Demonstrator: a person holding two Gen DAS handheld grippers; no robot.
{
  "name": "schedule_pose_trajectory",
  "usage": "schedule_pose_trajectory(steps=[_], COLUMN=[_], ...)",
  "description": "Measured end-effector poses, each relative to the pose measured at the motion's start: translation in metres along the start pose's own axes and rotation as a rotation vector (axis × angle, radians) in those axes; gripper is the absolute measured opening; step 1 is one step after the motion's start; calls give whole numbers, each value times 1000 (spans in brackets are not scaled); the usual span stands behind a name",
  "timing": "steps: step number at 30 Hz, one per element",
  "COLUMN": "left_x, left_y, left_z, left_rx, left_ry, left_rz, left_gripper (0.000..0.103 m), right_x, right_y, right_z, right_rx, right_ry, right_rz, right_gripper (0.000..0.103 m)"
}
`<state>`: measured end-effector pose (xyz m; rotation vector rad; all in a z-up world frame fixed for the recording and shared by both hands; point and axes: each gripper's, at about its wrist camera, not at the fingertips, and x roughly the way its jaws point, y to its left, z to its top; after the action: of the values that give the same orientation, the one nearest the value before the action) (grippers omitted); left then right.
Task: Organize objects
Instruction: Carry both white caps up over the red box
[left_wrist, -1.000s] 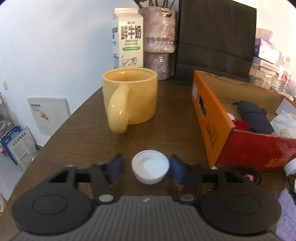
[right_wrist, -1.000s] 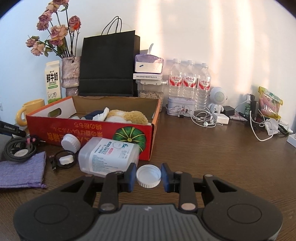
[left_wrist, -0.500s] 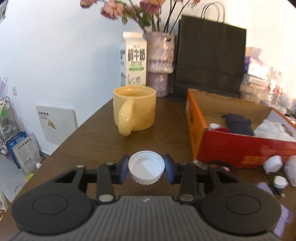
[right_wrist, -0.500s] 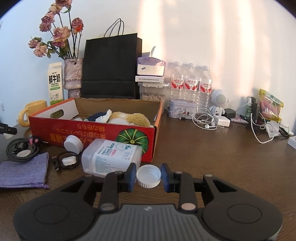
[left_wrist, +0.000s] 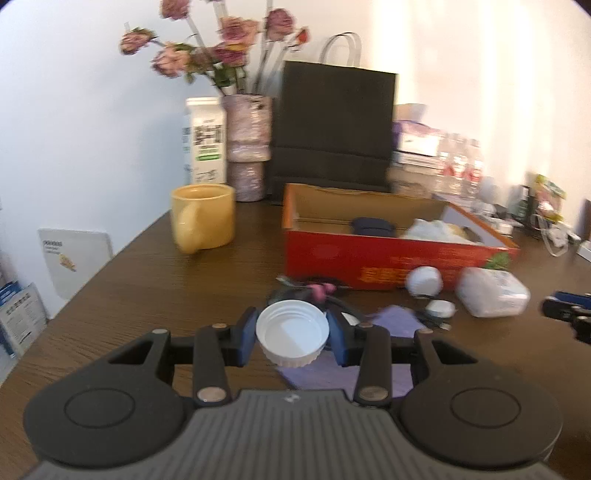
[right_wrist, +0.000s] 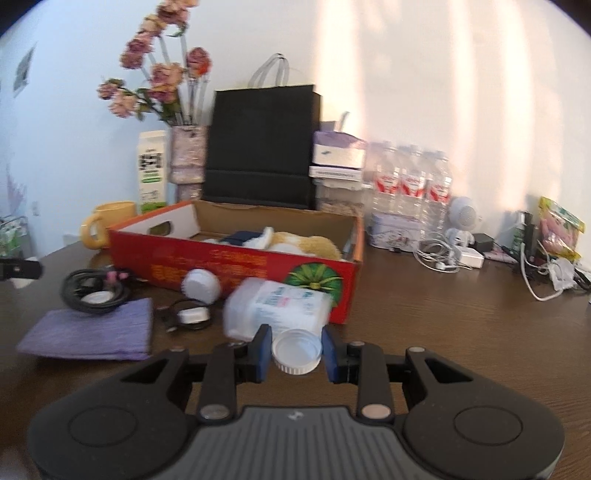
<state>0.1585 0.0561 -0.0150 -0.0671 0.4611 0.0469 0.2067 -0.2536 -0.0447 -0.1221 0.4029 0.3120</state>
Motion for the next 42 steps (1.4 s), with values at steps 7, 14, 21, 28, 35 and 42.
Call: schedule_pose_trajectory(steps=[7,14,21,28,35,42], left_x=[-7,-9,-7,0,20,47], left_y=[-39,-64,-75,-80,-88,-91], left_z=[0,4,15,42,67,88], left_rx=[56,70,72,66,82,68], left_ry=[-12,-30,-56,-122,-143,-145], left_rz=[-84,-133,-149,-152,-150,-150], left_gripper=[41,41,41,41,41,41], right_x=[-12,-18,-14,-3,19,52], right_y=[31,50,58,60,60,57], right_z=[4,13,28,53,84,106], right_rx=[-21,-37,-48,-63,-74,-82], right_ry=[-8,-37,-55,-85,-101,-99], right_rz=[95,140,148,136,125,102], right_gripper=[28,28,28,28,28,28])
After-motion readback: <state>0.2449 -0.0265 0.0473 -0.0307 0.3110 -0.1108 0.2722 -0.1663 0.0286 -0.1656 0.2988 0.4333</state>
